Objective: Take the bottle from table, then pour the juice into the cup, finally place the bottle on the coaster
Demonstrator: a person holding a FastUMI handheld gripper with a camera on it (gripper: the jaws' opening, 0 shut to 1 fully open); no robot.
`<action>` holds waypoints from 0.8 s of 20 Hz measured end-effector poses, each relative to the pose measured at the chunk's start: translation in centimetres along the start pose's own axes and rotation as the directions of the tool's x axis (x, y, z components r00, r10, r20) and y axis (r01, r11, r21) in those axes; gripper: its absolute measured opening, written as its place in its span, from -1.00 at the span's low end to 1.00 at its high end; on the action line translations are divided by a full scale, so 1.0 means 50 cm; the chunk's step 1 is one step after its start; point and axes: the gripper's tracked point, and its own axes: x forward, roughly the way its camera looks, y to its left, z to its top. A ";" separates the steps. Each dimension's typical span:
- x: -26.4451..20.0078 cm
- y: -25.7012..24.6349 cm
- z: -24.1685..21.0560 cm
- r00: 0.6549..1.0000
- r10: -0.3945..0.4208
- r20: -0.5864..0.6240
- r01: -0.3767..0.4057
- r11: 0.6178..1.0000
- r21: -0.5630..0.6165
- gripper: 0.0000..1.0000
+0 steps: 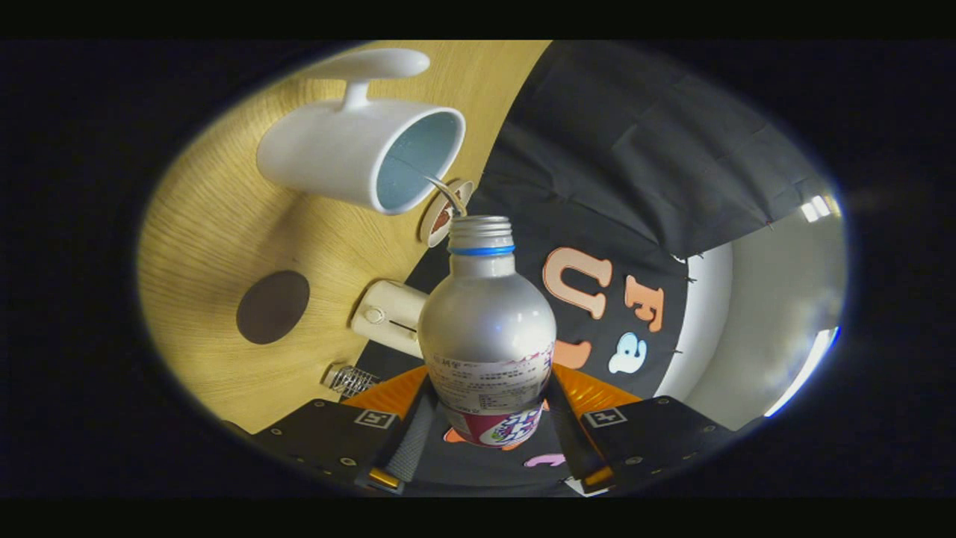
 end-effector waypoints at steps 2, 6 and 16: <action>0.001 -0.002 0.003 1.000 -0.003 0.006 0.003 1.000 -0.008 0.51; 0.004 -0.004 0.003 1.000 -0.010 0.014 0.011 1.000 -0.020 0.51; 0.005 -0.002 0.008 0.999 0.014 0.030 -0.013 0.999 -0.035 0.52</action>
